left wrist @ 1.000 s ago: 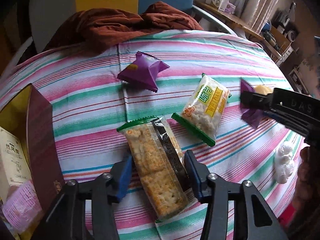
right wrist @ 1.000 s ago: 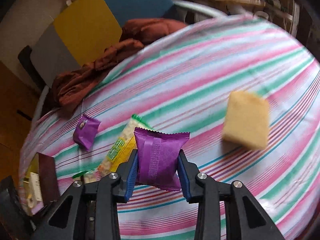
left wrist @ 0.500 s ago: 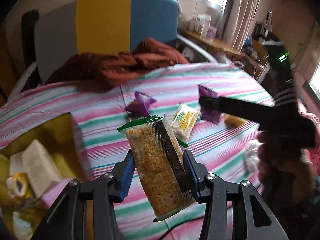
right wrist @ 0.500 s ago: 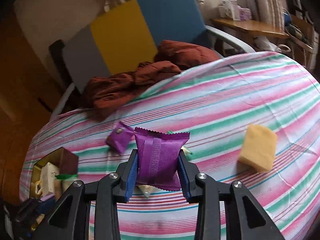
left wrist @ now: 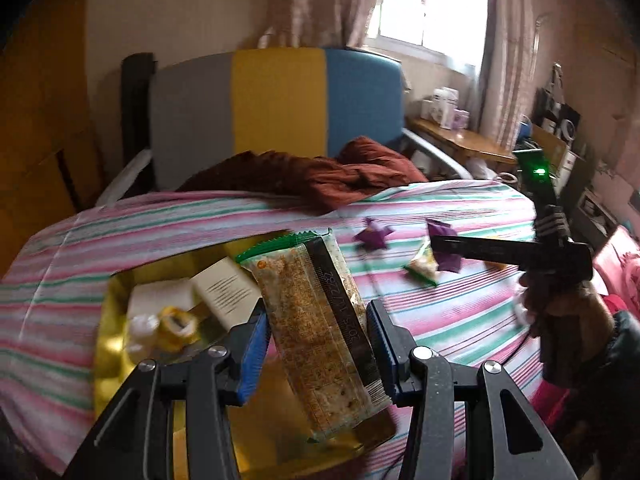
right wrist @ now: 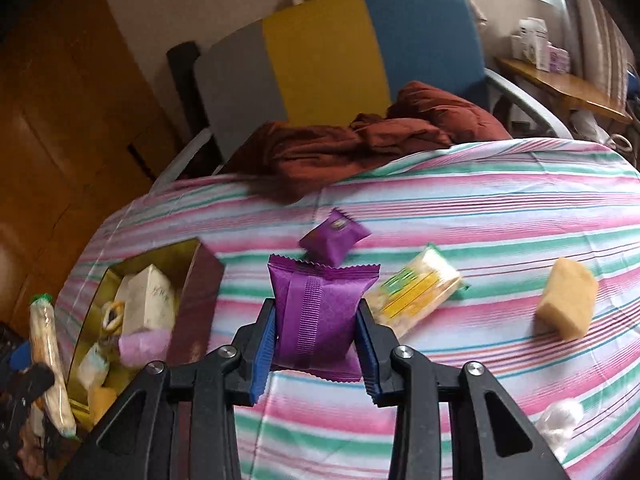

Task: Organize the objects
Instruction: 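Carry the cracker and purple packets into the tray and open both grippers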

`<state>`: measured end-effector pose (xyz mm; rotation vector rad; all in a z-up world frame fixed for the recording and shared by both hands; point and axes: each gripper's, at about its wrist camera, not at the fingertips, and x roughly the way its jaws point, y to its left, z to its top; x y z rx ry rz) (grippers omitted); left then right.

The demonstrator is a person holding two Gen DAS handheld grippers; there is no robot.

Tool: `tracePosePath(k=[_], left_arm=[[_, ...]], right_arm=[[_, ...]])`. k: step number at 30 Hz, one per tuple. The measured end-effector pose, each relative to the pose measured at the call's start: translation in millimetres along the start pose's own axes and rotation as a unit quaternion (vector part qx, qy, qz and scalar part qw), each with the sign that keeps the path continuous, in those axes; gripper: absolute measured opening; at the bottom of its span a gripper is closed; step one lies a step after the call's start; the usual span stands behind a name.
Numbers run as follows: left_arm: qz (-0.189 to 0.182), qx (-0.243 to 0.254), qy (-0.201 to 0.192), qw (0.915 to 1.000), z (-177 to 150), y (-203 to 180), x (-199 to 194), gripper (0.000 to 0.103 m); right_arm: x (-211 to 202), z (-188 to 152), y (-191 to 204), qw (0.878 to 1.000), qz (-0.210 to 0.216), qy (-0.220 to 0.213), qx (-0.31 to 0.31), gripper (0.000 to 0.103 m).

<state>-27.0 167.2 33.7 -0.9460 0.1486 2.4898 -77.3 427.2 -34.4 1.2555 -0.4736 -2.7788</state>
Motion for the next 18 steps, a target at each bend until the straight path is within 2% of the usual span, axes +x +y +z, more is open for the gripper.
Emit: tracePosePath(k=[4, 10, 18], left_arm=[[0.013, -0.022, 0.007, 0.9996, -15.7, 23.0, -6.0, 0.048], [0.016, -0.065, 0.019, 0.9976, -38.4, 59.2, -12.1, 0.048], [0.033, -0.144, 0.021, 0.9888, -62.1, 129.9, -27.7, 0.048]], right_arm=[[-4.4, -10.6, 27.9, 1.0, 0.019, 0.005, -0.021, 0.036], [-18.0, -32.7, 83.0, 0.996, 0.069, 0.006, -0.057, 0.036], [-26.4, -66.2, 144.0, 0.987, 0.121, 0.019, -0.101, 0.037]])
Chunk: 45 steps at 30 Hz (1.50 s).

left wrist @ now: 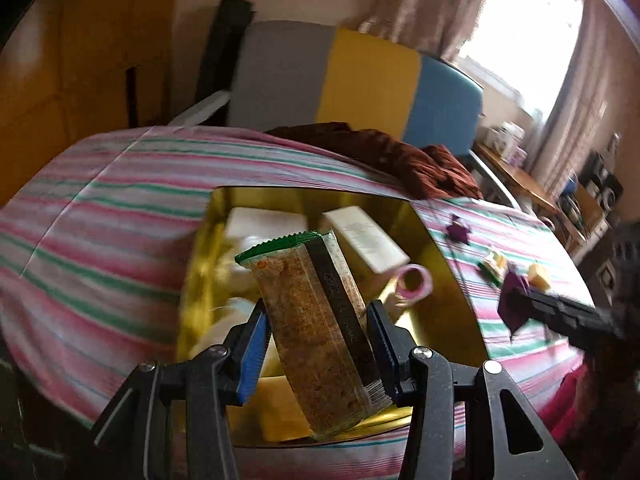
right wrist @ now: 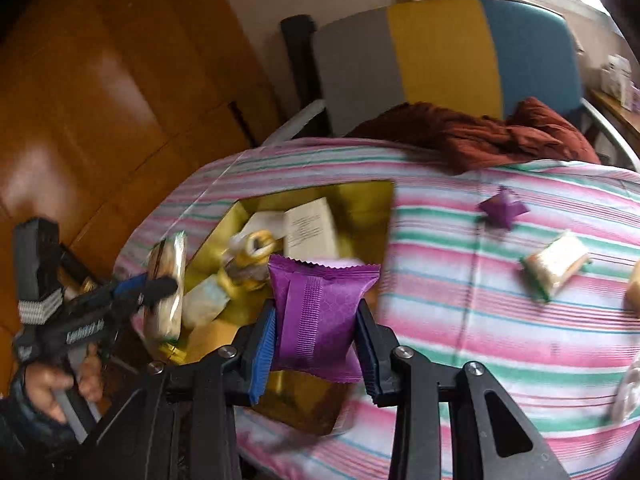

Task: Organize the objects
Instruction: 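Carry the cracker and purple packets into the tray and open both grippers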

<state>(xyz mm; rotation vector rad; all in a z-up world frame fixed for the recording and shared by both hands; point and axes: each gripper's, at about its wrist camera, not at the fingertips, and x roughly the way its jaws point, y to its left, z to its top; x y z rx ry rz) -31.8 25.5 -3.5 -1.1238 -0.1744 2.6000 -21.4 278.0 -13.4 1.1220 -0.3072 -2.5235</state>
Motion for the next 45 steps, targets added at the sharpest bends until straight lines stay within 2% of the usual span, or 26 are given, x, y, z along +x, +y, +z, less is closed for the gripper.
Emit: tracePosePath(k=[5, 14, 17, 18, 21, 25, 27, 31, 34, 40, 45], left_arm=[[-0.009, -0.017, 0.002, 0.9998, -1.2, 11.4, 0.1, 0.048], [-0.045, 0.006, 0.018, 0.9988, 1.0, -18.0, 15.1, 0.048], [-0.049, 0.001, 0.019, 0.9986, 2.9, -23.0, 22.0, 0.052], [-0.048, 0.001, 0.022, 0.9986, 3.0, -23.4, 24.7, 0.057], [-0.044, -0.004, 0.03, 0.9986, 0.4, -22.6, 29.8, 0.057], [-0.03, -0.002, 0.039, 0.9988, -6.7, -19.4, 33.4, 0.057], [-0.015, 0.005, 0.033, 0.9993, -9.8, -19.2, 31.0, 0.058], [0.007, 0.011, 0.02, 0.9997, -13.5, -16.5, 23.8, 0.067], [0.025, 0.018, 0.006, 0.9995, -14.7, -14.5, 16.2, 0.07], [0.061, 0.036, -0.02, 0.9973, -16.3, -15.5, 4.7, 0.074], [0.072, 0.05, -0.034, 0.9956, -19.2, -19.7, -1.9, 0.076]], right_arm=[[19.2, -11.3, 22.7, 1.0, 0.004, 0.022, -0.021, 0.037], [32.7, -21.8, 25.7, 0.998, -0.023, 0.05, -0.027, 0.039], [34.9, -24.4, 23.0, 0.998, -0.032, 0.056, -0.02, 0.044], [35.6, -24.9, 22.1, 0.998, -0.034, 0.056, -0.018, 0.044], [36.3, -26.3, 20.1, 0.998, -0.035, 0.058, -0.012, 0.044], [36.6, -27.4, 20.9, 0.998, -0.033, 0.058, -0.01, 0.044], [36.6, -27.7, 21.7, 0.998, -0.033, 0.056, -0.007, 0.044], [36.6, -29.6, 26.3, 0.998, -0.038, 0.054, -0.006, 0.047], [36.8, -30.8, 32.5, 0.997, -0.048, 0.051, -0.015, 0.049], [33.1, -31.4, 46.5, 0.996, -0.074, 0.033, -0.038, 0.05], [30.3, -31.0, 49.1, 0.995, -0.084, 0.025, -0.041, 0.05]])
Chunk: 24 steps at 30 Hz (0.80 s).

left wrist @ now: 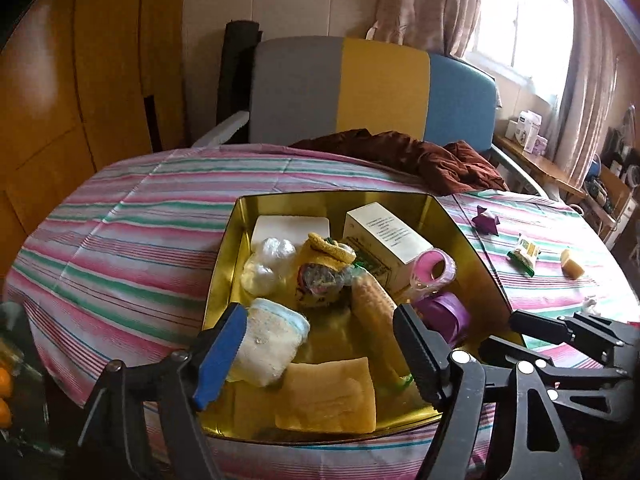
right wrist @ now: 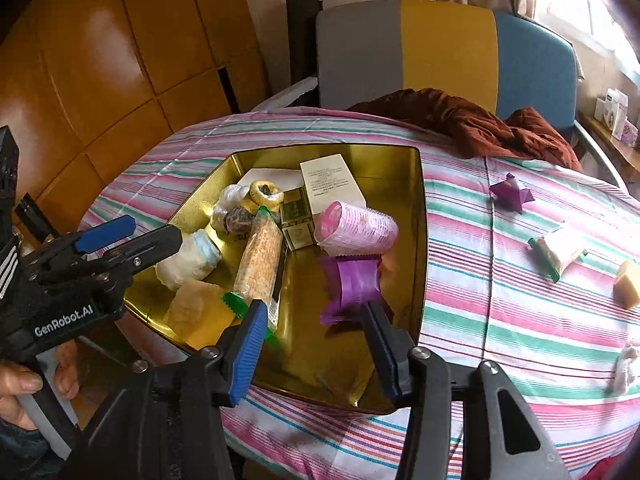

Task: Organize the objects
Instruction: 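Carry the cracker and purple packets into the tray and open both grippers, then withdraw both grippers from the tray toward the remaining items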

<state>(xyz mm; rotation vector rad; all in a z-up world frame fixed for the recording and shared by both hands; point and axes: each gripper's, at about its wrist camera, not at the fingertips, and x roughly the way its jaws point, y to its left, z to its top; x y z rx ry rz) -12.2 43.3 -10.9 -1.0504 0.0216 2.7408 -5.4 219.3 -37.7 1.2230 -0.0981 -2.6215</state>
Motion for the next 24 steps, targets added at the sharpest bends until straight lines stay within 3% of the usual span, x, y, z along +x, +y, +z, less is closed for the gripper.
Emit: tracePosePath(k=[11, 24], left_arm=[[0.001, 0.022, -0.004, 0.9998, -4.4, -10.8, -6.6, 0.077], [-0.002, 0.048, -0.006, 0.9988, -2.3, -25.3, -7.3, 0.077]], right_arm=[[-8.0, 2.0, -8.3, 1.0, -0.008, -0.014, 0.022, 0.05], [-19.0, 4.4, -46.3, 0.996, -0.035, -0.023, 0.082, 0.05]])
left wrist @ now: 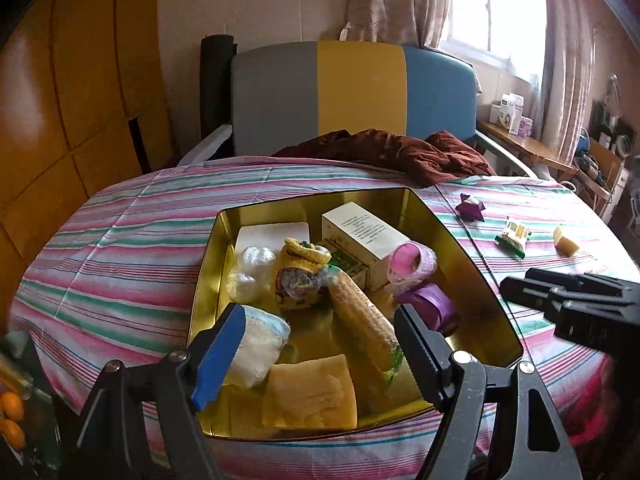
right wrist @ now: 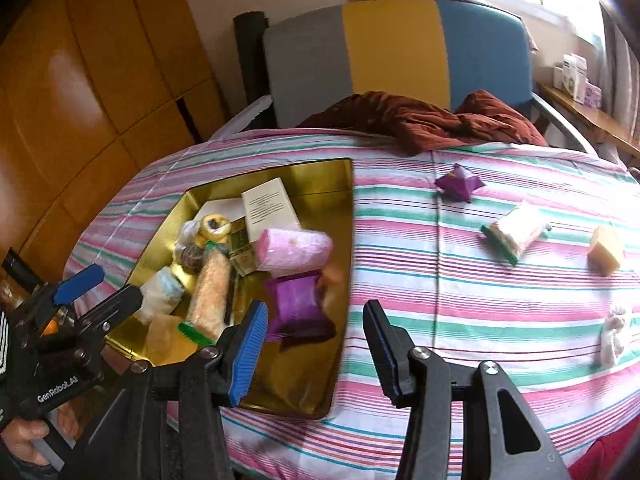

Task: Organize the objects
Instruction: 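Withdraw both grippers from the tray toward the remaining items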

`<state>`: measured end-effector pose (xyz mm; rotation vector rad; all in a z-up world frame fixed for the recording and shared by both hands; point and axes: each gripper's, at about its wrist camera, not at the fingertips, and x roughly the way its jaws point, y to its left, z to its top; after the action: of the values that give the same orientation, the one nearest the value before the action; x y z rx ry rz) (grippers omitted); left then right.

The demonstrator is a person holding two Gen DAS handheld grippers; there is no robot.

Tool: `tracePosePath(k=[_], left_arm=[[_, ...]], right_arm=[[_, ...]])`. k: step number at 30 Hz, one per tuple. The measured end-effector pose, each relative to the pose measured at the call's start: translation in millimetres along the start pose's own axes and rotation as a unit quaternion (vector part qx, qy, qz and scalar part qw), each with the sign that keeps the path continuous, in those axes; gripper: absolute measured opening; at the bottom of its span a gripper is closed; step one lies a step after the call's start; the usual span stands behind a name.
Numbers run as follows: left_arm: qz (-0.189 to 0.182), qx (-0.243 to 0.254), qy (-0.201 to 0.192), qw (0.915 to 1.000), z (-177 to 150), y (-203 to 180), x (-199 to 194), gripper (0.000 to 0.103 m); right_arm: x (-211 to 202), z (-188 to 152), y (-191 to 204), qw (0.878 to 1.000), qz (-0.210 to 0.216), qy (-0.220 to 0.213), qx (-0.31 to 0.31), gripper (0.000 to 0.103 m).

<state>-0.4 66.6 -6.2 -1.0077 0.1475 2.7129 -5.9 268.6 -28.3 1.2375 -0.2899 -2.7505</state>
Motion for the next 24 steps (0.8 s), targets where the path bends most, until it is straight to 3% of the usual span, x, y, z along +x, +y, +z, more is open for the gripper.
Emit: tracePosePath(k=[14, 24], left_arm=[[-0.008, 0.039, -0.014, 0.9991, 15.6, -21.3, -1.5, 0.078], [-0.023, 0.07, -0.022, 0.997, 30.8, -41.4, 2.7, 0.084]], right_arm=[[-19.7, 14.0, -72.4, 0.994, -0.044, -0.008, 0.098, 0.05], [-29.1, 30.6, -120.6, 0.989, -0.088, -0.002, 0.121, 0.05]])
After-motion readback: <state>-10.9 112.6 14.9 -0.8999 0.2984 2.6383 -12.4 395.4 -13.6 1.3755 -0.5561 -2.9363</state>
